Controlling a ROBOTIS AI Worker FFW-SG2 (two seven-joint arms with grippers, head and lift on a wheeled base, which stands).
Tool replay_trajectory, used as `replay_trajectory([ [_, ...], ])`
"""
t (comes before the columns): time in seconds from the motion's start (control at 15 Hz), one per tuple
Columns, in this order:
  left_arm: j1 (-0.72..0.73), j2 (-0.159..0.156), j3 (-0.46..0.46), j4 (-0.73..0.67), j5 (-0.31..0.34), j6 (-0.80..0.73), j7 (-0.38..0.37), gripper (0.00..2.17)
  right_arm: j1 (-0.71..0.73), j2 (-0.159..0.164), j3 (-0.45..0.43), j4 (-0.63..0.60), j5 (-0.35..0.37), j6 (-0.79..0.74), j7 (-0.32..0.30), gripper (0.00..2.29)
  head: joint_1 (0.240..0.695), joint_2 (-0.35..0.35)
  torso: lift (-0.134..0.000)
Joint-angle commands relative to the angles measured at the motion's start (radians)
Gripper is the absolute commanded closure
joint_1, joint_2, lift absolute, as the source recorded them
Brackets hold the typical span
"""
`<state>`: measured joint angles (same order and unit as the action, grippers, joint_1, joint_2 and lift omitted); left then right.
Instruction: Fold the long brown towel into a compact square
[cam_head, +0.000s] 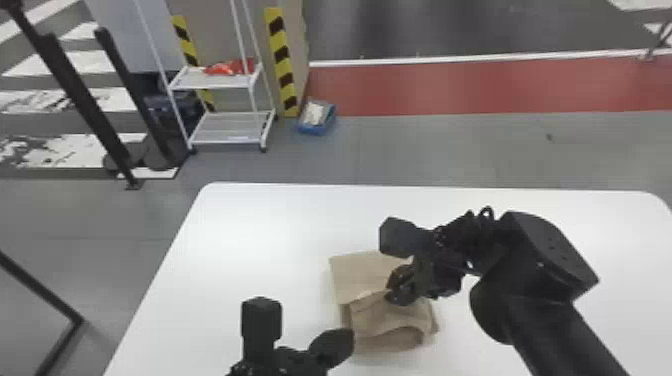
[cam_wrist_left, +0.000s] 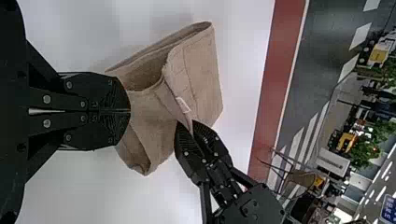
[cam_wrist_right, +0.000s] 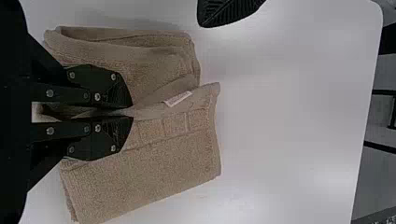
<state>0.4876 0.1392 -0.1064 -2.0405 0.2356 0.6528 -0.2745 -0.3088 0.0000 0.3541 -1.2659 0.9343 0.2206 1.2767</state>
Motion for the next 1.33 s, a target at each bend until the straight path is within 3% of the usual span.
replay_trajectory([
  [0.0, -0.001, -0.001, -0.004, 0.0, -0.01, 0.003, 0.001, 1.66, 0.0, 0.001, 0.006, 0.031, -0.008, -0.003, -0.007, 1.02, 0.695, 0.124, 0.0],
  [0.13, -0.001, 0.0, -0.002, 0.0, -0.01, 0.003, 0.003, 1.66, -0.003, 0.001, 0.02, 0.071, -0.008, -0.003, -0.03, 1.0, 0.695, 0.124, 0.0],
  [0.27, -0.001, 0.0, 0.001, 0.003, -0.01, 0.006, 0.003, 1.65, -0.003, 0.001, 0.022, 0.085, -0.009, -0.003, -0.05, 0.72, 0.695, 0.125, 0.0],
  [1.07, -0.012, -0.001, -0.006, 0.01, -0.016, 0.015, 0.006, 1.66, 0.002, 0.001, -0.004, 0.031, -0.023, 0.024, -0.028, 0.72, 0.695, 0.119, 0.0],
  [1.2, -0.015, -0.003, -0.006, 0.011, -0.015, 0.015, 0.006, 1.66, -0.015, 0.001, -0.001, 0.033, -0.025, 0.03, -0.03, 0.75, 0.695, 0.12, 0.0],
  [1.27, -0.015, -0.003, -0.006, 0.011, -0.013, 0.015, 0.005, 1.66, -0.024, 0.001, 0.0, 0.043, -0.023, 0.039, -0.028, 1.05, 0.695, 0.12, 0.0],
])
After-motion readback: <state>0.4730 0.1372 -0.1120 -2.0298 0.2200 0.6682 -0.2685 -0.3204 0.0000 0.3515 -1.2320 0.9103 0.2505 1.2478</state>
